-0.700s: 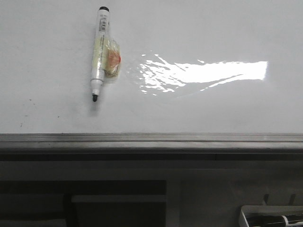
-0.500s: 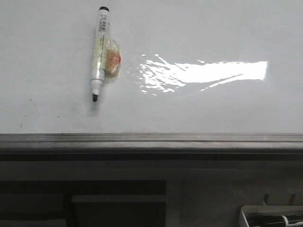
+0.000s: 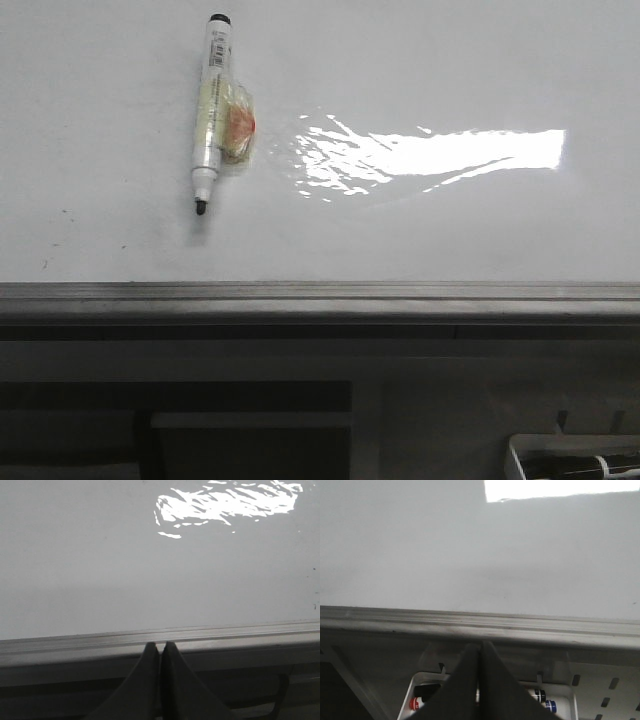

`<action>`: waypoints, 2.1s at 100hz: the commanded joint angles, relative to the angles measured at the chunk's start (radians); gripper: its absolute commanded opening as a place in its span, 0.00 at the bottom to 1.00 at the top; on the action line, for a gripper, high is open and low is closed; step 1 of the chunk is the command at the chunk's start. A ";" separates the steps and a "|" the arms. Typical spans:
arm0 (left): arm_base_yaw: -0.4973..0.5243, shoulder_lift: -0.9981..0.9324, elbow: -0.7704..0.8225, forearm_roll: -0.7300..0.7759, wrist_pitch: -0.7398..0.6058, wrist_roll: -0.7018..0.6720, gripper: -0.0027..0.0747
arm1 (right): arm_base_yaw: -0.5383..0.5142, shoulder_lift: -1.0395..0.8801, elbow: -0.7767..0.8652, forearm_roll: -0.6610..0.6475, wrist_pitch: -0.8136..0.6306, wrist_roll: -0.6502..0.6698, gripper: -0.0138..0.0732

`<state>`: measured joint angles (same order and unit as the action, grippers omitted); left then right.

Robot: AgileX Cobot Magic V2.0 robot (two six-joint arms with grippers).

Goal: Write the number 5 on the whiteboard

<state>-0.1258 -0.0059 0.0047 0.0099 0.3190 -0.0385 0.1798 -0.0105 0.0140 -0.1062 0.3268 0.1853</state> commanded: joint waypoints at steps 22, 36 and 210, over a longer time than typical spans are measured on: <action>0.004 -0.028 0.017 -0.003 -0.089 -0.009 0.01 | -0.006 -0.018 0.025 -0.013 -0.106 -0.004 0.09; 0.002 -0.028 0.017 -0.113 -0.231 -0.009 0.01 | -0.006 -0.018 0.025 0.194 -0.291 0.005 0.09; -0.503 1.044 -0.664 -0.812 -0.150 0.441 0.48 | -0.003 0.518 -0.543 0.050 -0.090 0.005 0.54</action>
<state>-0.5609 0.9839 -0.6089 -0.7743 0.2805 0.3964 0.1798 0.4966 -0.4923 -0.0379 0.2977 0.1910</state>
